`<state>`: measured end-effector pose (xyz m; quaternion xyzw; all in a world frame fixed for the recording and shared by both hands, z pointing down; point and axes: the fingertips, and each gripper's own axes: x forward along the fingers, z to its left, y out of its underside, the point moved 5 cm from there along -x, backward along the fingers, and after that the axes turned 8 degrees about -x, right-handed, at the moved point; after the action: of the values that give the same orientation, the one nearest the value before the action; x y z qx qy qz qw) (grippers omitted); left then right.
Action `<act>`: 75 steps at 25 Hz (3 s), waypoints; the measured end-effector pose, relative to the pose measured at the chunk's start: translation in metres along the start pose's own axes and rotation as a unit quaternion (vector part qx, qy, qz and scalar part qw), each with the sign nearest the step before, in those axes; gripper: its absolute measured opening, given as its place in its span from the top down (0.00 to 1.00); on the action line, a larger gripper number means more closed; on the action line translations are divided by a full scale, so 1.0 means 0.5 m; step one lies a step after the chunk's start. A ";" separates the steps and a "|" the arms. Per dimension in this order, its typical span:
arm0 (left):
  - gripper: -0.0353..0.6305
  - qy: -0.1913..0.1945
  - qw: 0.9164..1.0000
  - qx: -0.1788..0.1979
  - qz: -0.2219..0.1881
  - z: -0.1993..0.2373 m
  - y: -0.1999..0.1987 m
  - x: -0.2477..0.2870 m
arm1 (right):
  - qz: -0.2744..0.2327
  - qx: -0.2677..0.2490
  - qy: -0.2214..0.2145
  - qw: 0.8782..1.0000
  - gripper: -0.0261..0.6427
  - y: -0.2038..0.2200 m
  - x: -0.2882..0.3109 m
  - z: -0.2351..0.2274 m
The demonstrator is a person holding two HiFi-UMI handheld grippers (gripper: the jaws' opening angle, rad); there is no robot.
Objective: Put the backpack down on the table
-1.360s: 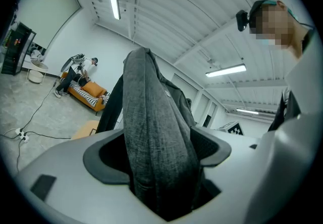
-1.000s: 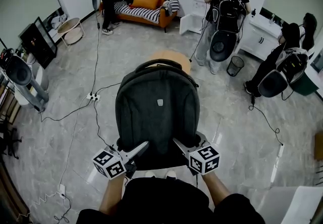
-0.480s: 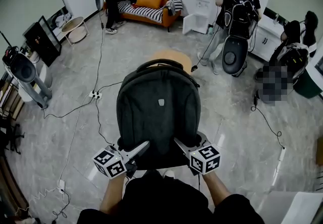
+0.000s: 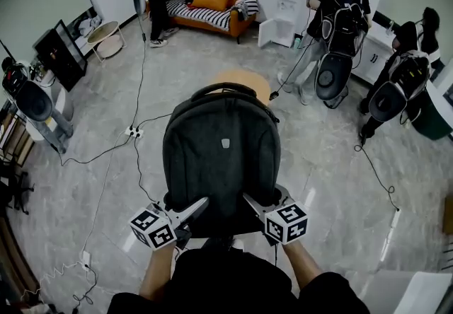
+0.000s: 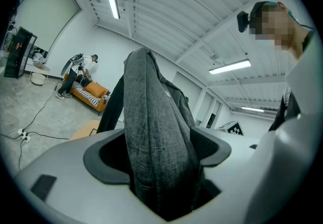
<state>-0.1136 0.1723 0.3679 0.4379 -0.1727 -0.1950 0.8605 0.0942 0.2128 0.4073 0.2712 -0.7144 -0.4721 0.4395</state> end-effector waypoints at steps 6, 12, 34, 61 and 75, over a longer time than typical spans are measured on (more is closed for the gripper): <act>0.37 0.009 1.000 -0.005 0.000 0.011 0.003 0.011 | 0.005 0.000 0.006 1.000 0.59 0.002 0.004 -0.008; 0.37 0.013 1.000 -0.006 0.004 0.040 0.006 0.031 | 0.005 0.004 0.010 1.000 0.59 0.013 0.031 -0.026; 0.37 0.033 0.999 -0.031 0.017 0.192 -0.133 0.097 | 0.032 0.015 0.031 0.999 0.59 -0.098 0.192 -0.068; 0.38 0.049 0.998 -0.045 0.016 0.296 -0.170 0.113 | 0.043 0.014 0.049 0.998 0.59 -0.119 0.288 -0.070; 0.38 0.042 0.998 -0.046 0.025 0.308 -0.178 0.175 | 0.047 0.028 0.041 0.998 0.59 -0.120 0.306 -0.133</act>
<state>-0.1262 -0.0241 0.3915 0.4014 -0.1384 -0.1623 0.8907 0.0800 0.0365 0.4206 0.2684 -0.7208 -0.4194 0.4822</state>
